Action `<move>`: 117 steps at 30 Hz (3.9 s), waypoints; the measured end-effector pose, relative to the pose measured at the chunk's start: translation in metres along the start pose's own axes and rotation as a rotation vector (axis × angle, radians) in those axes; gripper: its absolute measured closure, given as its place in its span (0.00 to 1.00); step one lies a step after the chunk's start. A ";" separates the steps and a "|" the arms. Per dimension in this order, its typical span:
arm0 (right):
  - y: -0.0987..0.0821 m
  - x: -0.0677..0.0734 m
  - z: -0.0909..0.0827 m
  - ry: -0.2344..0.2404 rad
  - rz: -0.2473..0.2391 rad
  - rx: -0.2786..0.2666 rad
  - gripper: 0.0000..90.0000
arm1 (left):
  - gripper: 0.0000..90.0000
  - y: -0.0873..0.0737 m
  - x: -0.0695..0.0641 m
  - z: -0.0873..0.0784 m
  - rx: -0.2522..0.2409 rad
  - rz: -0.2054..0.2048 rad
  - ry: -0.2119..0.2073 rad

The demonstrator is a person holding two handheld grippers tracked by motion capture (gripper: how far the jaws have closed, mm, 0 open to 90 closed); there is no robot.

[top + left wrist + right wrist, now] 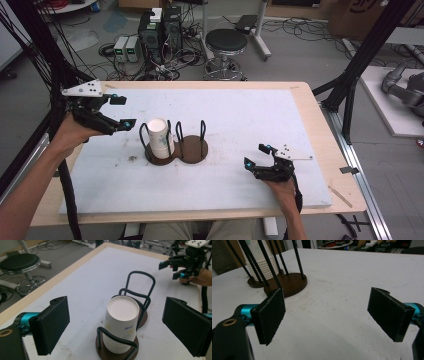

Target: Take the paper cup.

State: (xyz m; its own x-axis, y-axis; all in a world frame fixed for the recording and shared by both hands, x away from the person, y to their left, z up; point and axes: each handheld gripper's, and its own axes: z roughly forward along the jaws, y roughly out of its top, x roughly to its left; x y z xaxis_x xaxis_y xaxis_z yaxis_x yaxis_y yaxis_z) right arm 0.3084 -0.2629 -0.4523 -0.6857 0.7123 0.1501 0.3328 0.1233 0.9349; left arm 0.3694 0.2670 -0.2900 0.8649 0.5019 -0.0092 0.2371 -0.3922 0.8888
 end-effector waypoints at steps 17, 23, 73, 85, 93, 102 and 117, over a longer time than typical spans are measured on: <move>0.000 0.000 0.000 0.001 0.002 0.000 0.17 | 0.09 0.027 0.008 0.030 0.166 0.133 -0.157; 0.000 0.000 0.000 -0.001 -0.006 -0.001 0.17 | 0.09 0.031 0.008 0.042 0.205 0.164 -0.198; 0.000 -0.001 0.001 0.006 0.009 0.005 0.17 | 0.29 0.026 0.002 0.111 0.586 0.265 -0.225; 0.000 -0.002 0.001 0.006 0.013 0.008 0.17 | 0.37 0.027 0.002 0.106 0.576 0.259 -0.236; 0.000 -0.002 0.001 0.006 0.014 0.009 0.17 | 0.38 0.029 0.003 0.102 0.569 0.246 -0.231; 0.001 -0.002 0.001 0.005 0.013 0.011 0.17 | 0.38 0.029 0.003 0.097 0.564 0.237 -0.222; 0.001 -0.002 0.001 0.005 0.014 0.014 0.17 | 0.38 0.038 -0.001 0.092 0.567 0.254 -0.219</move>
State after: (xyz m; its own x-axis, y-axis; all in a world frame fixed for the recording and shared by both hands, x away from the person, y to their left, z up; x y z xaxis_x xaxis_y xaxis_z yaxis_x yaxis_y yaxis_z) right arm 0.3104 -0.2631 -0.4523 -0.6843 0.7104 0.1644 0.3511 0.1233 0.9282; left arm 0.4181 0.1802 -0.2989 0.9805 0.1950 0.0230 0.1580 -0.8533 0.4969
